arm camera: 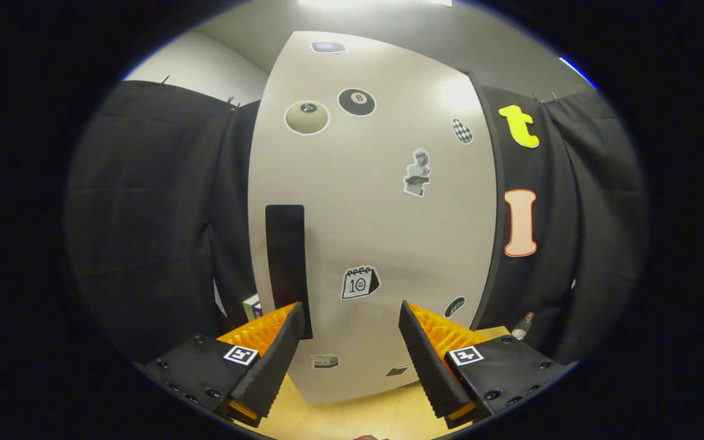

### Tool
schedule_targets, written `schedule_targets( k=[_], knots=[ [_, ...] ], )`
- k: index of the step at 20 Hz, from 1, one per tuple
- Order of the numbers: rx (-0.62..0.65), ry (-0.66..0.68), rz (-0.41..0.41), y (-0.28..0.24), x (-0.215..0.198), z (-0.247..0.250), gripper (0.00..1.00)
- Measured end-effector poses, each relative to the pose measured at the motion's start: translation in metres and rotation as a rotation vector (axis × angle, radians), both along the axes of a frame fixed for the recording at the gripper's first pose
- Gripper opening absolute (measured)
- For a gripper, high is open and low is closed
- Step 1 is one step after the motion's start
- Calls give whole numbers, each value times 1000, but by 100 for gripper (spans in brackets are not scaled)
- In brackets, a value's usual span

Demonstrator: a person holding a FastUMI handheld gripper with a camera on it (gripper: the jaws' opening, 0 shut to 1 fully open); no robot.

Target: Open the shoe cabinet door, grab the shoes and put them into the shoe cabinet, then close the shoe cabinet door.

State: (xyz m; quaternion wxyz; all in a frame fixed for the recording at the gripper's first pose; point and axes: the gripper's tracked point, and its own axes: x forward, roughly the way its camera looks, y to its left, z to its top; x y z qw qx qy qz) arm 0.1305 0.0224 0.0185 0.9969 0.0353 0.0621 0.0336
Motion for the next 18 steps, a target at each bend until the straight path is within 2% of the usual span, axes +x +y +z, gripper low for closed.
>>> schedule_targets(
  k=[9,13,18],
  knots=[
    [24,-33,-47,-31,-48,14,97],
    [2,-56,-97,-50,-75,14,97],
    [33,-23,-98,-56,-101,-1,97]
  ],
)
